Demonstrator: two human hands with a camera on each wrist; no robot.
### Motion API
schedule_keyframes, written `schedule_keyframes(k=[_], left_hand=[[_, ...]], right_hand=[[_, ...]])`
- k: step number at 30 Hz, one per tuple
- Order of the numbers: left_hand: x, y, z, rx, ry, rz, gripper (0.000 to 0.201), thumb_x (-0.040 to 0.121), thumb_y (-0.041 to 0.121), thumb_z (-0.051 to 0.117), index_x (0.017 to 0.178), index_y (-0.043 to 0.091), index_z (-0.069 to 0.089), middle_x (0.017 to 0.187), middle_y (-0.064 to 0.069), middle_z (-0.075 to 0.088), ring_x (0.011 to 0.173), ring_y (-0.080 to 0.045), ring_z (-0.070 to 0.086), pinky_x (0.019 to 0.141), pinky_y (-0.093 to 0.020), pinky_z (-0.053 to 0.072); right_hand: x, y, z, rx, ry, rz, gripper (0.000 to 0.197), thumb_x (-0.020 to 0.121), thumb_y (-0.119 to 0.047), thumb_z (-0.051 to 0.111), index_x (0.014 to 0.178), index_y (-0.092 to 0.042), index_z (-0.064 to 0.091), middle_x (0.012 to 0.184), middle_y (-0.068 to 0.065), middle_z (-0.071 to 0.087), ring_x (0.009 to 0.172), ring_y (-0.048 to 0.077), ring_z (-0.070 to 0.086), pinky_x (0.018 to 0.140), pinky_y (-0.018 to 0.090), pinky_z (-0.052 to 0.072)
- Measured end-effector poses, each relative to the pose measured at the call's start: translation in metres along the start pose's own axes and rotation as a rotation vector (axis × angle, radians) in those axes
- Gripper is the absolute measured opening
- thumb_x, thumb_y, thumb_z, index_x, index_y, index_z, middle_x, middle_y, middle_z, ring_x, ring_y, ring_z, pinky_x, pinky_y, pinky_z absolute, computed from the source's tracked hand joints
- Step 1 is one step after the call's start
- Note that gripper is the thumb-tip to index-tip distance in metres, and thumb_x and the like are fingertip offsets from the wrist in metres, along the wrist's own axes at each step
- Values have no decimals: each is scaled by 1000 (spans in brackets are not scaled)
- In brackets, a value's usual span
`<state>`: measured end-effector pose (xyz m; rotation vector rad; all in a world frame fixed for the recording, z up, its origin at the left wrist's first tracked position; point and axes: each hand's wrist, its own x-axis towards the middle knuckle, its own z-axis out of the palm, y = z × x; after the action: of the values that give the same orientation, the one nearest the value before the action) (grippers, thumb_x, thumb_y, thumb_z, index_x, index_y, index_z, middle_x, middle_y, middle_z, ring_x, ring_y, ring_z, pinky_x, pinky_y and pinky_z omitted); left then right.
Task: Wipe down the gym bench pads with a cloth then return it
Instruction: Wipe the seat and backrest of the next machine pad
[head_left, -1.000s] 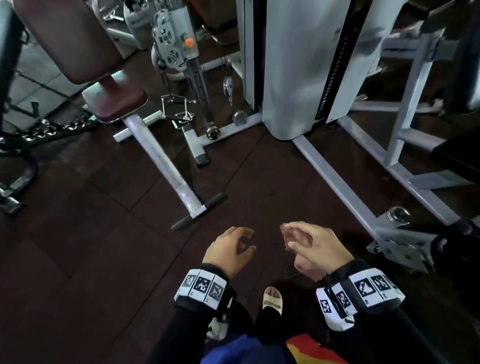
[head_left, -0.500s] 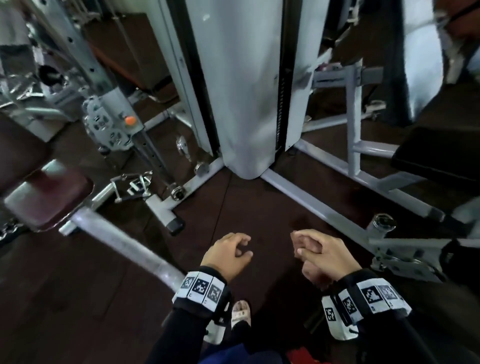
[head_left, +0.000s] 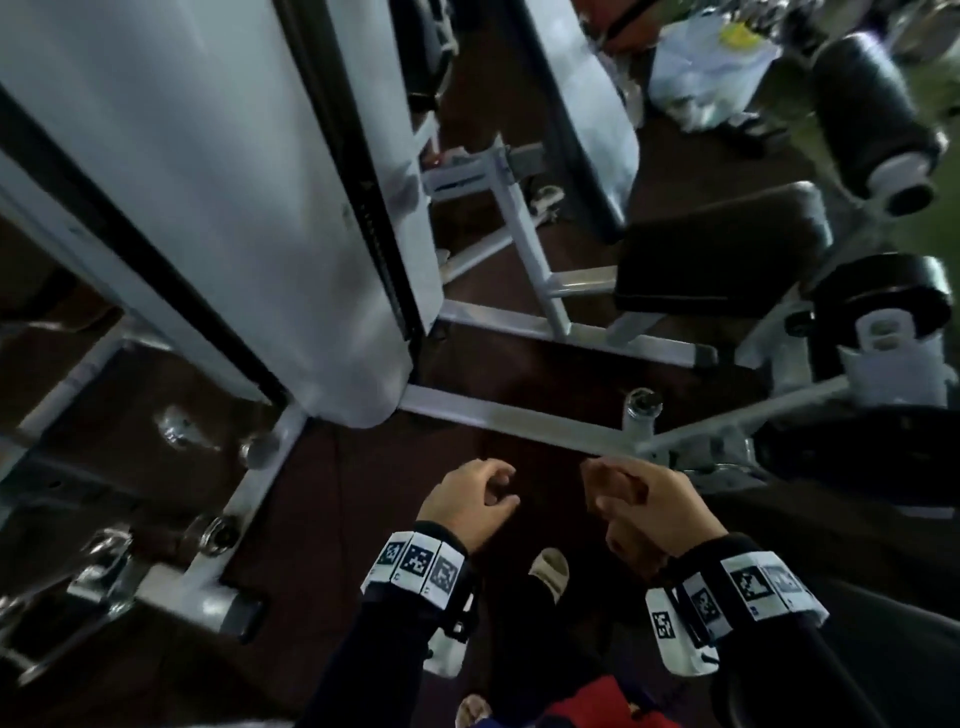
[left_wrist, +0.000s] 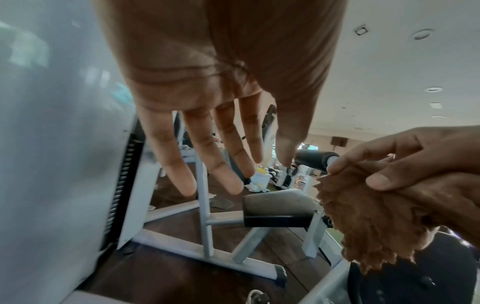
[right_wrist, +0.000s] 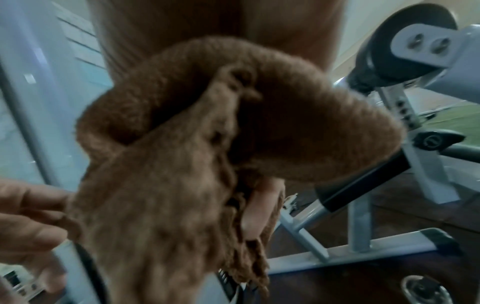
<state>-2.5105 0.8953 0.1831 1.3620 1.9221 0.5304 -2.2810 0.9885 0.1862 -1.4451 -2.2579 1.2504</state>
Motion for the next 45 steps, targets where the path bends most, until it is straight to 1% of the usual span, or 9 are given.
schedule_keyframes(k=[4,9,15,18,21,26,31,39,45], left_hand=[[83,24,-6,40,-56,69,29,83,30,67,111,29,61,99,17,60,81,-5,63,83,-32,52],[171,57,-12,64,-110,139,30,84,29,66,113,27,61,108,12,62,83,-5,63,84,-28,50],[243,85,-20,97,-148,231,29,85,30,65,114,27,61,101,18,55,85,-2,60,81,-16,45],[274,93,-25,105,-195,245,29,84,31,66,113,28,61,103,17,58,86,0,60,84,-21,48],[310,100,-33,118,-254,249,29,84,32,65,113,31,60,105,17,59,85,0,61,87,-28,50],[374,112,-55,163,-348,313,29,85,33,66,113,31,59,106,17,59,85,1,62,86,-29,51],[436,121,-81,204,-408,403,30,85,32,65,114,29,59,108,15,60,87,-3,62,86,-30,50],[490,122,-93,225,-490,449,29,84,29,66,113,28,60,102,17,59,83,-3,62,86,-32,51],[515,140,-75,235,-541,448,29,84,28,67,112,28,61,104,13,61,83,-6,63,86,-32,51]], right_hand=[[54,13,-32,65,109,39,39,75,-14,75,104,-39,65,84,-26,64,81,-13,59,70,1,40],[112,21,-71,87,176,67,40,75,-13,75,107,-34,66,82,-18,67,74,-13,58,67,1,39],[156,29,-105,73,216,121,39,75,-12,75,111,-24,66,93,-14,67,77,-14,56,70,-1,36],[173,32,-113,115,259,160,40,74,-11,76,111,-24,67,92,-13,67,80,-14,57,71,0,38],[194,30,-119,133,275,200,40,76,-10,74,112,-23,67,96,-8,69,85,-4,62,74,5,43],[234,18,-121,262,387,289,36,77,-4,73,108,-20,68,90,0,70,72,6,67,63,14,51],[278,2,-121,299,441,309,38,77,-5,74,110,-22,66,92,-5,70,79,-1,65,71,11,48],[321,-9,-122,264,536,371,39,75,-9,75,111,-22,67,97,-6,69,86,2,64,73,3,41],[335,6,-139,276,545,398,38,76,-11,75,111,-22,67,101,-8,69,92,3,63,82,8,43]])
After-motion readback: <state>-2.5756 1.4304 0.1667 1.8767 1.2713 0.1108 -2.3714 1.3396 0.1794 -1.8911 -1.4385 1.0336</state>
